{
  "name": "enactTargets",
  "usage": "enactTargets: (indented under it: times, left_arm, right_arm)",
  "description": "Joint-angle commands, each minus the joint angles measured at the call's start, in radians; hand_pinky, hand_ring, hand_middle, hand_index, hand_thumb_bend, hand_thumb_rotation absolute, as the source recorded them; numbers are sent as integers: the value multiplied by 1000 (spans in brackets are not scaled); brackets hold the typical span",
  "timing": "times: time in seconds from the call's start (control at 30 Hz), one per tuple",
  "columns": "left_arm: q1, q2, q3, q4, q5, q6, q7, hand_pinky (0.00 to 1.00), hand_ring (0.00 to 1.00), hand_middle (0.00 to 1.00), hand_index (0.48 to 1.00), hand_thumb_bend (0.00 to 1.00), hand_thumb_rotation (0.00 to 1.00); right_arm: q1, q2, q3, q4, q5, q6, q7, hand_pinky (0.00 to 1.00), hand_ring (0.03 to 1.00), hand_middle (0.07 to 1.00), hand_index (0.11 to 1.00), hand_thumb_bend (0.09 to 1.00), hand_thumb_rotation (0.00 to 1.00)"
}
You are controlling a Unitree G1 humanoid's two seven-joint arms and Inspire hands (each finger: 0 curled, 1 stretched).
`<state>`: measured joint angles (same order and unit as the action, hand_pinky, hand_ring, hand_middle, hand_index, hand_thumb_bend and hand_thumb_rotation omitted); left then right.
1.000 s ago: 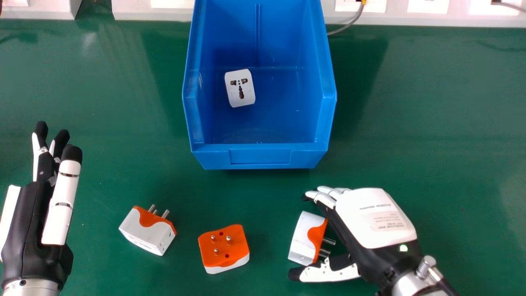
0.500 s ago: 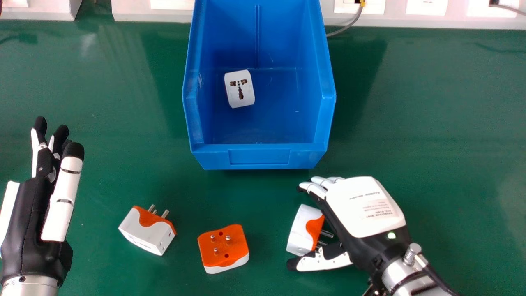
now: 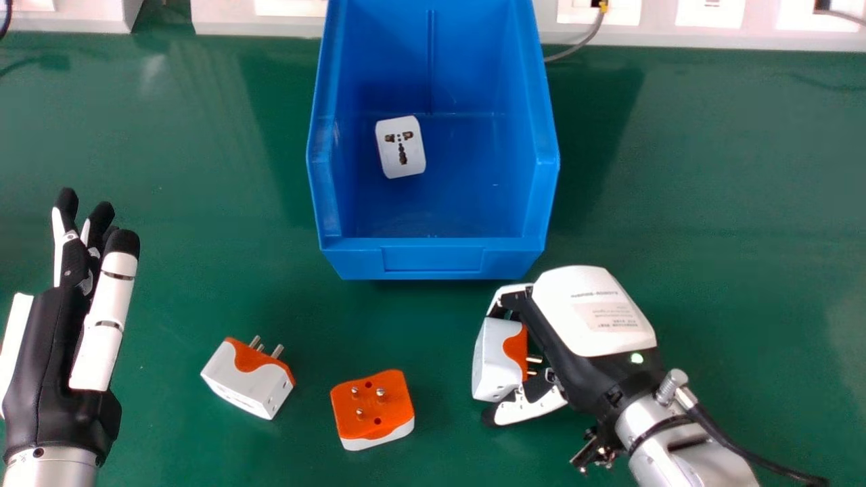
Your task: Pick all objects and put in blue box
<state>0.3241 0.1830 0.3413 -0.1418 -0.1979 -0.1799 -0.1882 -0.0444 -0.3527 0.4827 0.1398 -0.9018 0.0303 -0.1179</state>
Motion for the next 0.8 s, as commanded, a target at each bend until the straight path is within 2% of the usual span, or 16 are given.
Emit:
enactTargets:
  times: [0.0, 0.03, 0.1, 0.17, 0.23, 0.27, 0.33, 0.37, 0.4, 0.43, 0.5, 0.53, 0.6, 0.67, 0.7, 0.77]
  left_arm:
    - [-1, 14, 8, -24, 0, -5, 0, 1000, 1000, 1000, 1000, 402, 858]
    - [-2, 16, 7, -24, 2, -4, 0, 1000, 1000, 1000, 1000, 397, 870]
    - [-8, 11, 11, -19, -30, 0, -14, 1000, 1000, 1000, 1000, 389, 847]
    - [-9, 9, 9, -22, -34, 3, -14, 1000, 1000, 1000, 1000, 388, 836]
    - [-6, 9, 6, -30, -18, 4, -6, 1000, 1000, 1000, 1000, 377, 840]
    - [-6, 8, 5, -31, -17, 0, -5, 1000, 1000, 1000, 1000, 371, 842]
    - [-6, 11, 3, -33, -7, 3, -1, 1000, 1000, 1000, 1000, 365, 841]
    - [-10, 10, 3, -28, -21, 2, -8, 1000, 1000, 1000, 1000, 362, 846]
    - [-12, 10, 4, -26, -26, 5, -12, 1000, 1000, 1000, 1000, 354, 833]
    - [-13, 10, 3, -27, -26, 12, -10, 1000, 1000, 1000, 1000, 353, 826]
    - [-15, 8, 2, -27, -16, 9, -2, 1000, 1000, 1000, 1000, 346, 835]
    - [-17, 7, 2, -26, -15, 11, -1, 1000, 1000, 1000, 1000, 338, 833]
    - [-20, 9, 0, -22, -9, 7, -1, 1000, 1000, 1000, 1000, 333, 835]
    - [-24, 9, -1, -19, -12, 7, -7, 1000, 1000, 1000, 1000, 341, 841]
    - [-25, 6, 0, -17, -24, 5, -13, 1000, 1000, 1000, 1000, 338, 843]
    - [-27, 5, 0, -12, -27, 3, -16, 1000, 1000, 1000, 1000, 348, 864]
  right_arm:
    - [52, -25, 12, 20, -7, 26, 50, 130, 192, 260, 471, 487, 158]
    - [54, -27, 12, 12, -6, 29, 53, 134, 199, 267, 472, 487, 158]
    - [62, -29, 9, -11, -3, 31, 55, 125, 188, 257, 471, 487, 157]
    - [74, -33, 4, -42, -1, 31, 57, 115, 175, 243, 470, 486, 155]
    - [98, -39, -3, -102, -4, 38, 62, 100, 157, 219, 470, 487, 153]
    - [112, -45, -7, -139, -4, 36, 68, 100, 156, 217, 469, 487, 153]
    - [145, -57, -21, -233, 5, 36, 101, 91, 145, 206, 469, 488, 152]
    - [164, -61, -32, -288, 19, 27, 113, 86, 139, 200, 469, 488, 151]
    - [181, -65, -41, -340, 19, 25, 122, 77, 127, 188, 469, 489, 148]
    - [195, -67, -48, -390, 16, 25, 132, 68, 114, 174, 469, 491, 147]
    - [210, -71, -59, -481, 0, 27, 159, 58, 100, 158, 469, 492, 146]
    - [213, -69, -64, -518, -4, 28, 172, 58, 99, 158, 469, 492, 145]
    - [210, -59, -74, -575, -11, 20, 179, 53, 94, 153, 469, 494, 144]
    - [195, -44, -81, -630, -11, 18, 197, 46, 87, 145, 469, 495, 143]
    - [184, -36, -84, -656, -10, 20, 212, 43, 84, 142, 469, 495, 143]
    - [149, -17, -88, -685, -11, 10, 221, 46, 87, 145, 469, 494, 145]
